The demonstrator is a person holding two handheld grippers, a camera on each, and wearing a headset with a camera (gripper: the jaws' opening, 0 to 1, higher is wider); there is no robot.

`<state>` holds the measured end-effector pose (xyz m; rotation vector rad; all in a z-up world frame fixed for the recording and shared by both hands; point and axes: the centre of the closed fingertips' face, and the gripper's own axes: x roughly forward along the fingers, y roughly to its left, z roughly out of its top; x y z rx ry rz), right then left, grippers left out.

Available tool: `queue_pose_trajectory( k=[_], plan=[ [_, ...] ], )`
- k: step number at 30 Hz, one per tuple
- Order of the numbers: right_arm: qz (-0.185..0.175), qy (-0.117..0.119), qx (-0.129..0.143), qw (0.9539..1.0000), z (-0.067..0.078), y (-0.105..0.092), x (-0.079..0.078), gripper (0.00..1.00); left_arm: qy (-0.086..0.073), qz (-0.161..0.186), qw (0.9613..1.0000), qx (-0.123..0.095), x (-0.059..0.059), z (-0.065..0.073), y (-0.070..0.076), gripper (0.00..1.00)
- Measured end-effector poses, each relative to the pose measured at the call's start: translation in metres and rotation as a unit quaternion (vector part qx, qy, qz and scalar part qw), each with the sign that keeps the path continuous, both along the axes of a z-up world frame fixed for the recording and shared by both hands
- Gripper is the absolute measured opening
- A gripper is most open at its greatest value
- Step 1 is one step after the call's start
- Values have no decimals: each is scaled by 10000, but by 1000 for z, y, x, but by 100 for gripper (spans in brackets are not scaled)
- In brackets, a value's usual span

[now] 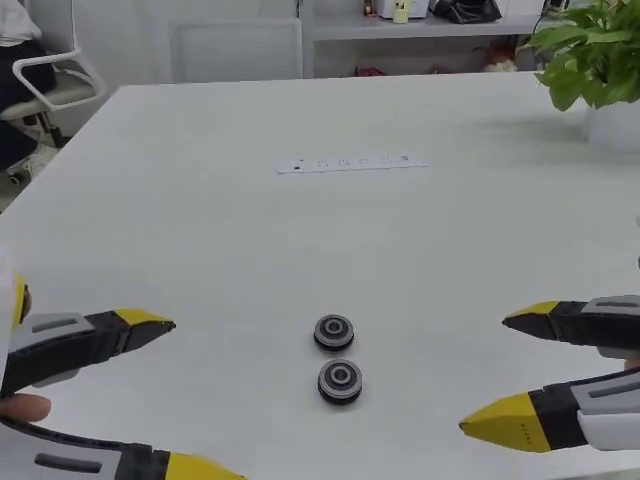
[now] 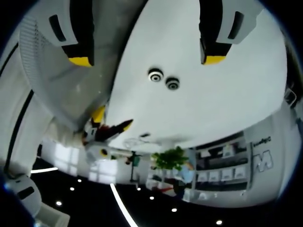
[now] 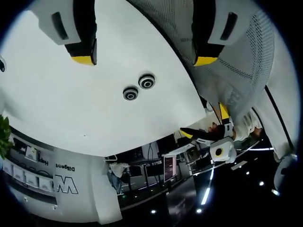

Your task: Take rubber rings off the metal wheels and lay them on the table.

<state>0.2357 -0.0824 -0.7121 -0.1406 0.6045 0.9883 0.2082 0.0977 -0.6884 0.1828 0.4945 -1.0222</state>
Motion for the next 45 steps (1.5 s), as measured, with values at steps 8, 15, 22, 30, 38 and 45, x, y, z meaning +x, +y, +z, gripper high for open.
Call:
queue_pose_trajectory(
  k=[8,15,22,30,38,45],
  plan=[
    [-20,-280,88,9996,28,-1,11,79,-153,-59,9998,129,4,13,4,94],
    [154,-591,98,9981,56,8,18,78,-355,-103,9985,413,10,26,8,95],
    [464,-968,173,9941,83,27,31,76,-602,-273,9973,328,25,46,-3,93],
    [616,-1271,475,9888,108,50,56,74,-928,-450,9944,208,49,74,-19,90],
    [864,-1386,825,9831,116,70,79,72,-1199,-616,9908,-144,68,92,-40,87],
    [882,-1226,880,9846,90,75,98,69,-1230,-302,9877,-913,96,88,-45,86]
  ],
)
